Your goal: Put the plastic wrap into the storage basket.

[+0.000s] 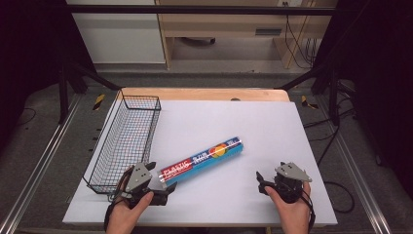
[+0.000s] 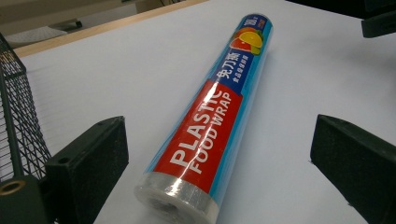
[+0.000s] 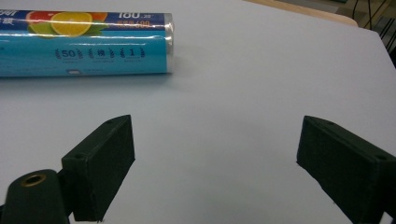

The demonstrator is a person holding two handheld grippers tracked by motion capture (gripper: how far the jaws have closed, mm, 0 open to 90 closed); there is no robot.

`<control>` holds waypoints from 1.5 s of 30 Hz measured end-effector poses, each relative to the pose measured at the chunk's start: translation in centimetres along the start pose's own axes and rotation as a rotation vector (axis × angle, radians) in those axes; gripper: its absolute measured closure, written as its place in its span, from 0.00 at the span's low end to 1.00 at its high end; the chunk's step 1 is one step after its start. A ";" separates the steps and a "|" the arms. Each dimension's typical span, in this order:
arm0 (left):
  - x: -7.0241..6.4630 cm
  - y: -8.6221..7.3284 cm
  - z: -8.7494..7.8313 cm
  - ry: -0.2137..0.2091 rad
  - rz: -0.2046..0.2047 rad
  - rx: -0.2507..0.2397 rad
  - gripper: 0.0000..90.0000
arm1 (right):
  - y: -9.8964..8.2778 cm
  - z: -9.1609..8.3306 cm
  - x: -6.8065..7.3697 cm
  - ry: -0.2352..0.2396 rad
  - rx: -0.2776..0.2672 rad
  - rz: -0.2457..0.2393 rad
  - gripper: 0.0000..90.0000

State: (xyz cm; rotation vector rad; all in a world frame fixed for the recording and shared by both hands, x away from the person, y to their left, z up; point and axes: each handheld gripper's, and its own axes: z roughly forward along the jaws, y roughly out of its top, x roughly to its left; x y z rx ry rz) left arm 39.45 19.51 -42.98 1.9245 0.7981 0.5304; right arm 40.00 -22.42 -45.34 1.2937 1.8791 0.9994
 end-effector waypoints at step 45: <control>-1.4 8.2 13.2 -0.186 0.256 0.442 0.08 | -1.1 -0.2 -1.0 0.076 0.043 -0.011 0.11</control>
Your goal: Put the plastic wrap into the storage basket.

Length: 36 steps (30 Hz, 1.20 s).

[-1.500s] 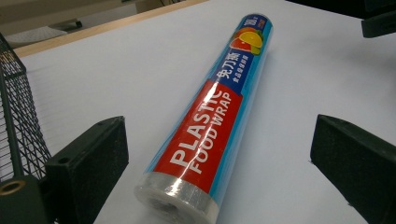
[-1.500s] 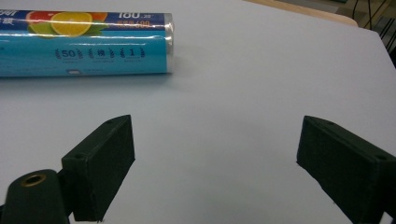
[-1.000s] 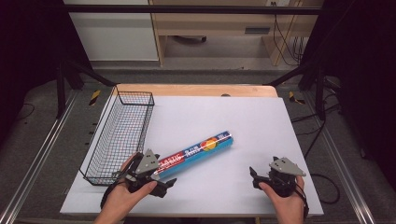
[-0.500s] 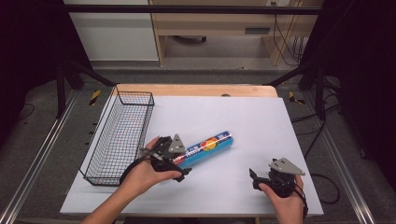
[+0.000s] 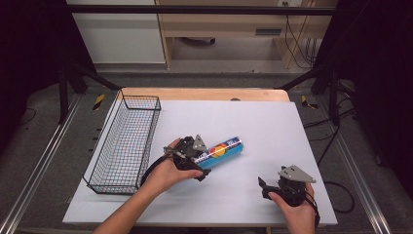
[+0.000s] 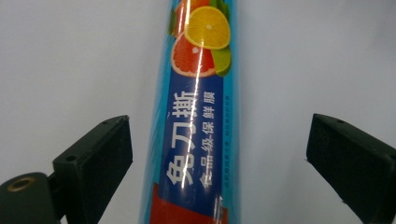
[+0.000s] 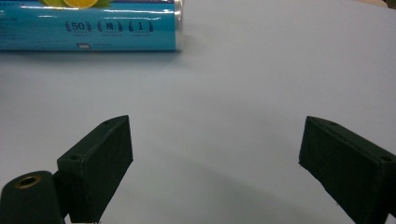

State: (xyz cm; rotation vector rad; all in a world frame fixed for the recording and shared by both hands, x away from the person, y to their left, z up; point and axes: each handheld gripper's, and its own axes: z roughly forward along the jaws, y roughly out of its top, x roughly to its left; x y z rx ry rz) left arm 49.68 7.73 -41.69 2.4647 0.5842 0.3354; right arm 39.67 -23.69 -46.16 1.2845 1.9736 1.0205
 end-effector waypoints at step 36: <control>0.9 0.9 4.6 -0.015 -0.025 0.184 0.27 | -0.1 0.4 0.4 0.039 0.026 -0.013 0.12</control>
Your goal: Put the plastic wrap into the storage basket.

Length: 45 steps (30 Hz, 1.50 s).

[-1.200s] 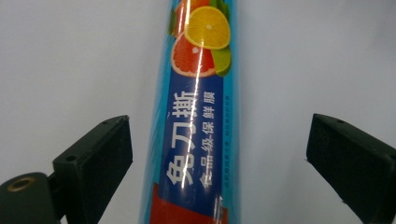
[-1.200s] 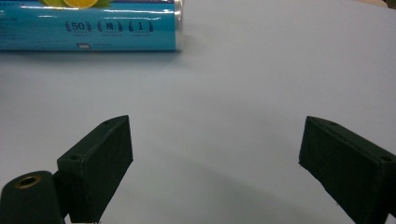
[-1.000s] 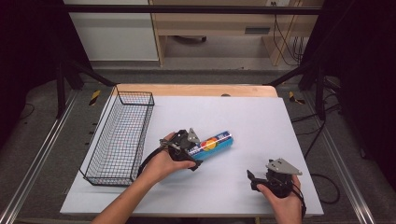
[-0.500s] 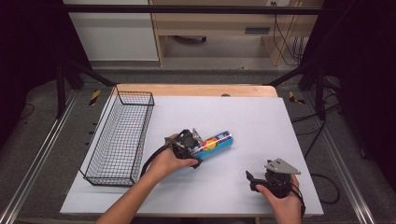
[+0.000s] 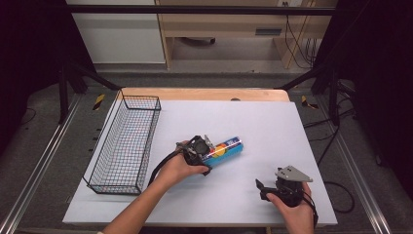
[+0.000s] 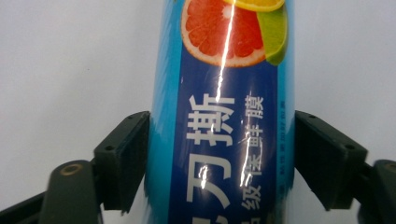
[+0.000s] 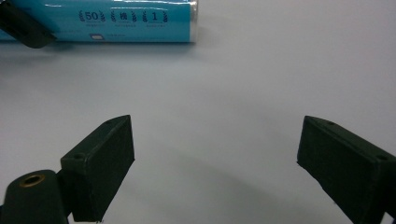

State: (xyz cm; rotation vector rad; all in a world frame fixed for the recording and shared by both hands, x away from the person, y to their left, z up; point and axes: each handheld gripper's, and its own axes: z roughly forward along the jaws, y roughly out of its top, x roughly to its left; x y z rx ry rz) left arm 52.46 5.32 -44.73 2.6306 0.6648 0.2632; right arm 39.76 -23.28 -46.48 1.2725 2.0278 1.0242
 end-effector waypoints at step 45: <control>-0.5 0.6 -1.5 0.001 0.004 0.002 0.35 | 0.0 0.1 0.0 0.017 -0.004 0.011 0.14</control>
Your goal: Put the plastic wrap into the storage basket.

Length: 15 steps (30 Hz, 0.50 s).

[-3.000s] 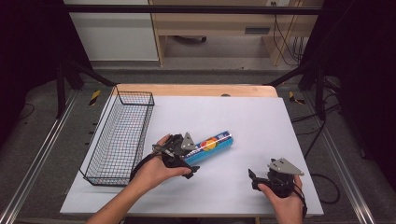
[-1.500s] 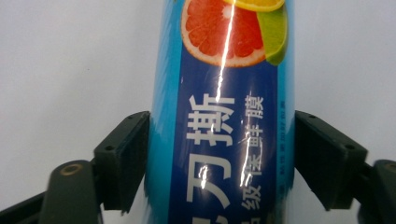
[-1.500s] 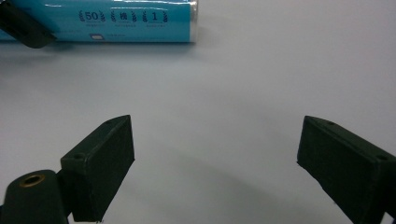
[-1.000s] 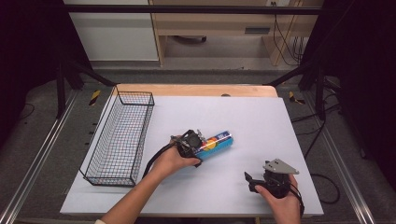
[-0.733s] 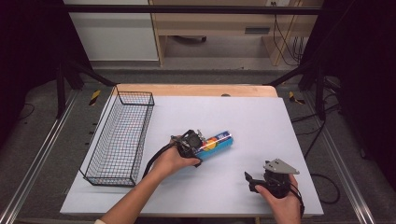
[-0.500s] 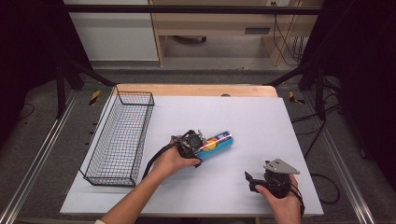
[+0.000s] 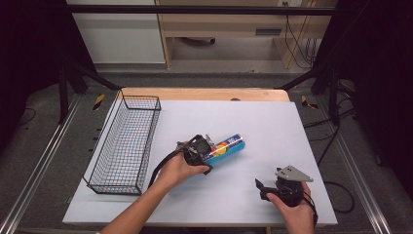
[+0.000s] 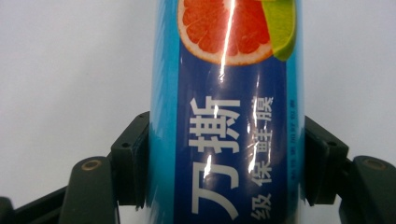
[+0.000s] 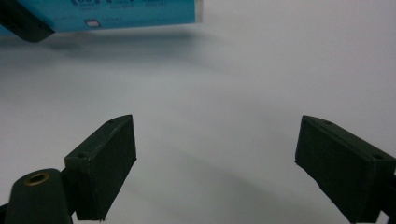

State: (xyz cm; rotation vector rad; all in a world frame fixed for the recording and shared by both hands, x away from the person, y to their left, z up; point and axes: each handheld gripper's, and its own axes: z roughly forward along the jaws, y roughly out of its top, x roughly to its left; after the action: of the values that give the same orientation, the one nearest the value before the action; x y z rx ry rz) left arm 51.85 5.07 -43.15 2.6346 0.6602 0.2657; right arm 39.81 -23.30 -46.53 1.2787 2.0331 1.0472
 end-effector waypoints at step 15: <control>0.5 0.5 -4.6 0.046 -0.001 -0.060 0.35 | 0.0 0.0 0.0 0.005 -0.001 0.004 0.14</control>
State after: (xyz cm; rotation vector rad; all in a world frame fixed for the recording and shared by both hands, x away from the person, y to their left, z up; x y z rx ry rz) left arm 51.21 6.50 -38.76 2.5781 0.6578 0.3420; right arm 39.81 -23.29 -46.53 1.2815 2.0347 1.0539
